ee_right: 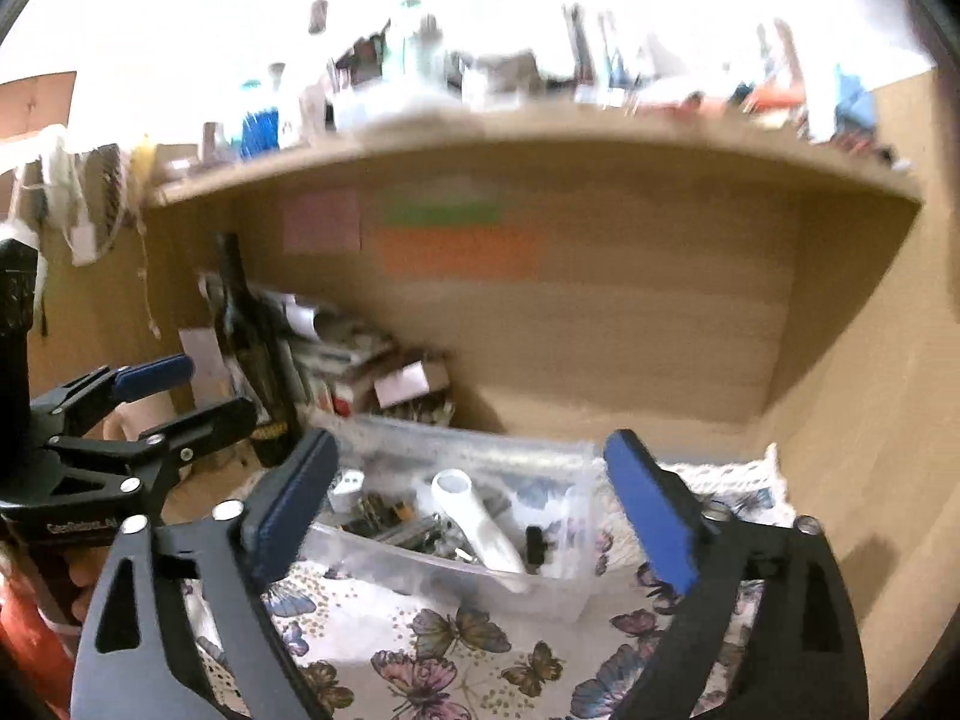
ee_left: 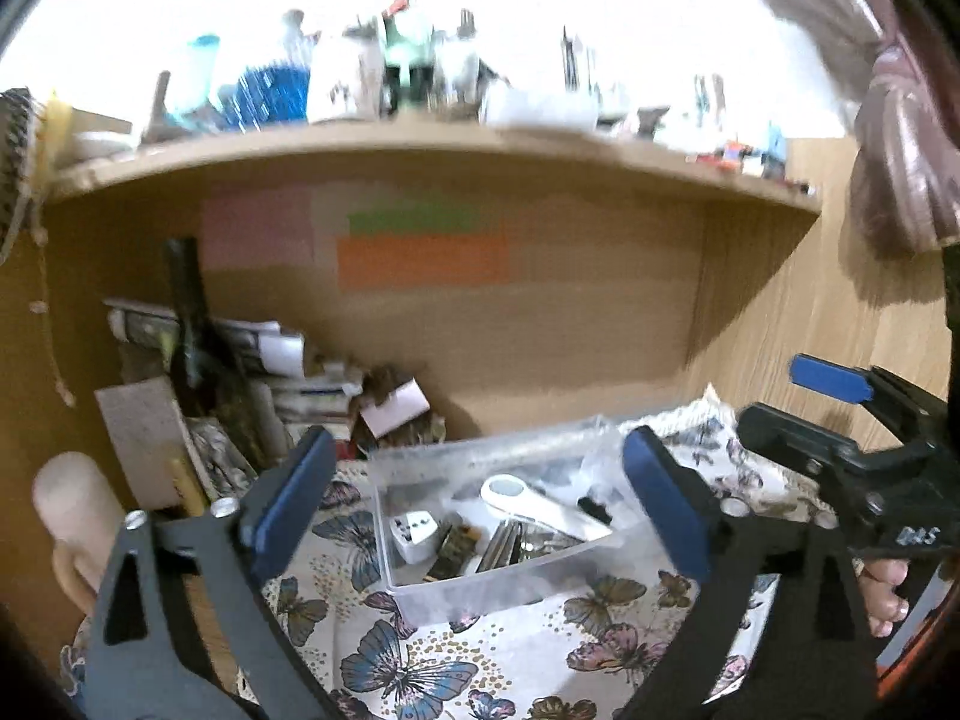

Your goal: Organize rigid objects

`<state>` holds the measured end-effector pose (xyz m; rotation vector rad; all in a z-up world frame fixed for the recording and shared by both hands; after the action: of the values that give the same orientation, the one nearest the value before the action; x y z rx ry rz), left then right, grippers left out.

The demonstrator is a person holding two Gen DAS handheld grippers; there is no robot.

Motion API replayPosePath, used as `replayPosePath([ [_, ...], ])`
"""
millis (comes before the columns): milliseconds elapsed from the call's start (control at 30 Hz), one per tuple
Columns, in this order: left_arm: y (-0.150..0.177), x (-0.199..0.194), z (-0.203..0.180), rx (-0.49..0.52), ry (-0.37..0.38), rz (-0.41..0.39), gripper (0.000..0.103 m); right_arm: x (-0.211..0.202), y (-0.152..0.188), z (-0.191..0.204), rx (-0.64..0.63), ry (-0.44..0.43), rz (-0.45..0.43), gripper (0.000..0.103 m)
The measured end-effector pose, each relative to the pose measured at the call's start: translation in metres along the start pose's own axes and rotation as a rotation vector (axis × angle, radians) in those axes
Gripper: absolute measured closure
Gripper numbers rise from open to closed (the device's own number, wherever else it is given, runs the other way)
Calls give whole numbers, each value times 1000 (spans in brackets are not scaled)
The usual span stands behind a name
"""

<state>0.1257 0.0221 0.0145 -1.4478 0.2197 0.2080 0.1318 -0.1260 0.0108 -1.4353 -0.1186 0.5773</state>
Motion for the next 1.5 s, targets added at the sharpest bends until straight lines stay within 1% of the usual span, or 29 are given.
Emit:
replayPosePath([
  [33, -1, -7, -1, 0, -12, -16, 1, -8, -1, 1, 0, 1, -21, 0],
  [167, -2, -25, -4, 4, -19, -47, 0, -22, 0, 3, 18, -11, -40, 0],
  [500, 3, -41, -6, -12, 4, -57, 0, -35, 6, 0, 47, 11, -51, 0],
  [667, 3, -42, -5, -16, 6, -57, 0, -38, 7, 2, 41, 35, -64, 0],
  [967, 5, -39, -4, -17, 17, -49, 0, -37, 7, 2, 40, 31, -62, 0],
  [1133, 6, -35, -4, -33, 43, -35, 0, -34, 7, 0, 46, 33, -59, 0],
  [1500, 8, -31, -3, -41, 61, -23, 0, -30, 9, -5, 64, 30, -45, 0],
])
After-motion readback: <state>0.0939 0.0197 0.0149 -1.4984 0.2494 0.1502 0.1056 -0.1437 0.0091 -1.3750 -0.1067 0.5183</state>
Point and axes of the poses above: each gripper's, at about its wrist camera, not at the fingertips, and x roughly the way its jaws point, z to its left, y to its underside, the point moved 7 cm from there along x, roughly the way its jaws point, and after that the axes turned 8 degrees about x, right-handed, at the moved point
